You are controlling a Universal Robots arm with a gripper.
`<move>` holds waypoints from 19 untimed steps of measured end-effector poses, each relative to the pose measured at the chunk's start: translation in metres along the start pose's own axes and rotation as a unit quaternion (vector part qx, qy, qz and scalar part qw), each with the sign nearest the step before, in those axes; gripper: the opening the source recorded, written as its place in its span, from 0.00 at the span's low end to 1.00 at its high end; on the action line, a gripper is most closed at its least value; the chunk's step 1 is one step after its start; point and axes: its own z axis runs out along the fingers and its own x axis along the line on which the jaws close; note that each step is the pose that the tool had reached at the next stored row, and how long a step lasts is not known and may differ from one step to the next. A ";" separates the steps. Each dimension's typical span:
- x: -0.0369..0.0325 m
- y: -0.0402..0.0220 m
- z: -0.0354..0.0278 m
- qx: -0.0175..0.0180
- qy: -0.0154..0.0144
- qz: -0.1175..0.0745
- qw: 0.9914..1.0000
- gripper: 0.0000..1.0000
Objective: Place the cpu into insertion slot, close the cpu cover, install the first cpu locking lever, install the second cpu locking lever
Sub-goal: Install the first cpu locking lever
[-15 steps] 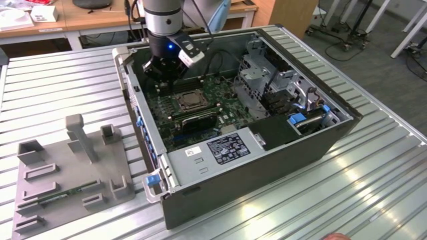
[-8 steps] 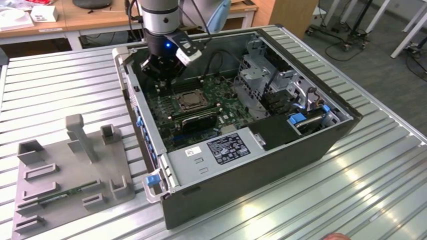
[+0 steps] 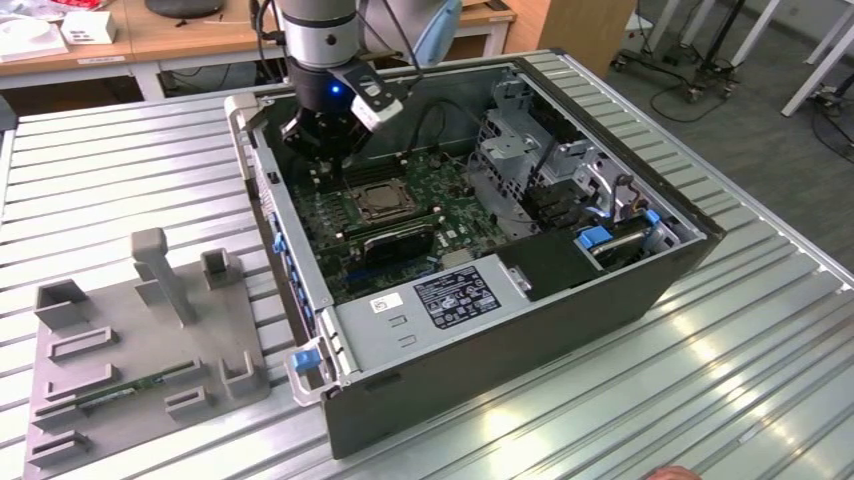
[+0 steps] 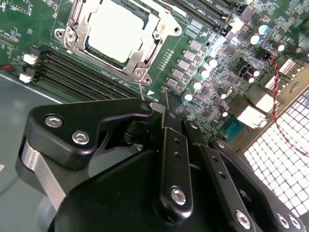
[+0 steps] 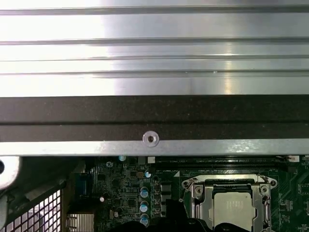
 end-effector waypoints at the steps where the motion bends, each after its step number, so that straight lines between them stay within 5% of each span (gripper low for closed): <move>1: 0.0001 0.0004 0.0000 0.000 0.000 0.000 1.000 0.11; 19: 0.0006 0.0022 0.0001 0.000 0.000 0.000 1.000 0.11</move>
